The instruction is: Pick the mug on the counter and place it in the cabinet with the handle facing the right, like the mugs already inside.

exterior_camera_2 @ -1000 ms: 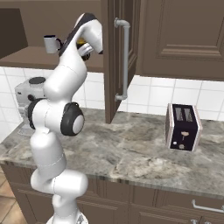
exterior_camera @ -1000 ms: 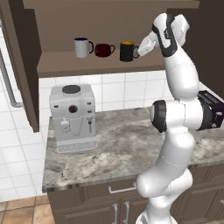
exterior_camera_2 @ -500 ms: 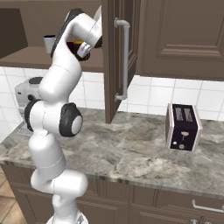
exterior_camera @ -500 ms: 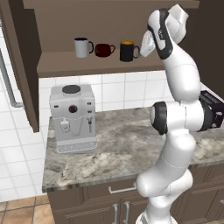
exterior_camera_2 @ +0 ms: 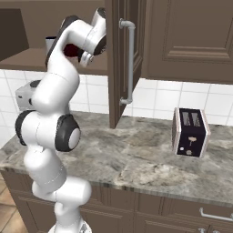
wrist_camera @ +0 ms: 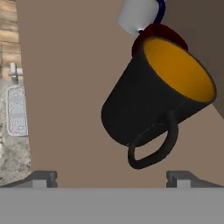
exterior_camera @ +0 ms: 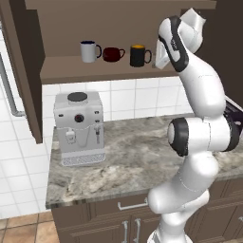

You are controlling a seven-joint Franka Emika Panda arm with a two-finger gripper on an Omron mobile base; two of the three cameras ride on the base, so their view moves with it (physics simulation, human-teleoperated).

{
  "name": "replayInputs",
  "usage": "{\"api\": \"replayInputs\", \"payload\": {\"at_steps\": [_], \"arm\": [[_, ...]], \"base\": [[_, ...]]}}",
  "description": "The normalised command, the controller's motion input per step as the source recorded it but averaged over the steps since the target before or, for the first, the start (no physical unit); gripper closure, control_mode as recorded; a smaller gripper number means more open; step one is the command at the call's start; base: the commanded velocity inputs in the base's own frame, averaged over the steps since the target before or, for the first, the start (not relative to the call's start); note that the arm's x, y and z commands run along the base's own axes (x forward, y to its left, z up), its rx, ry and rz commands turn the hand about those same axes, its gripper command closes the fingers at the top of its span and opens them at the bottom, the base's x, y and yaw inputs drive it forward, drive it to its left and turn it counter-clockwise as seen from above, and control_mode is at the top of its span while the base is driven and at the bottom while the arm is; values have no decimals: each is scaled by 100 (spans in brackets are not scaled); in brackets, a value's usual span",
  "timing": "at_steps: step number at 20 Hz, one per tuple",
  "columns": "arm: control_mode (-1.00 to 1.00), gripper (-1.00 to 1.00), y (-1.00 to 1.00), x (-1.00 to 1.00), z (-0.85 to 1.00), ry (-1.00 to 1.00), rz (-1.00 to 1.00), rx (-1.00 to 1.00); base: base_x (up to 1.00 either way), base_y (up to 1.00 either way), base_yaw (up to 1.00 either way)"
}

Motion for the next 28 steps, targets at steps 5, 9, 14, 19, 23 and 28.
{"api": "replayInputs", "payload": {"at_steps": [5,9,14,19,23,28], "arm": [[-100,-100,0,-47,-2,-12,0,-4],[-100,-100,0,-47,0,-11,0,-2],[-100,-100,0,-51,0,-10,0,-2],[-100,-100,0,-46,-10,-6,0,0],[-100,-100,0,-43,-18,-2,0,0],[-100,-100,0,-28,-34,0,0,0]], "base": [[0,0,0],[0,0,0],[0,0,0],[0,0,0],[0,0,0],[0,0,0]]}}
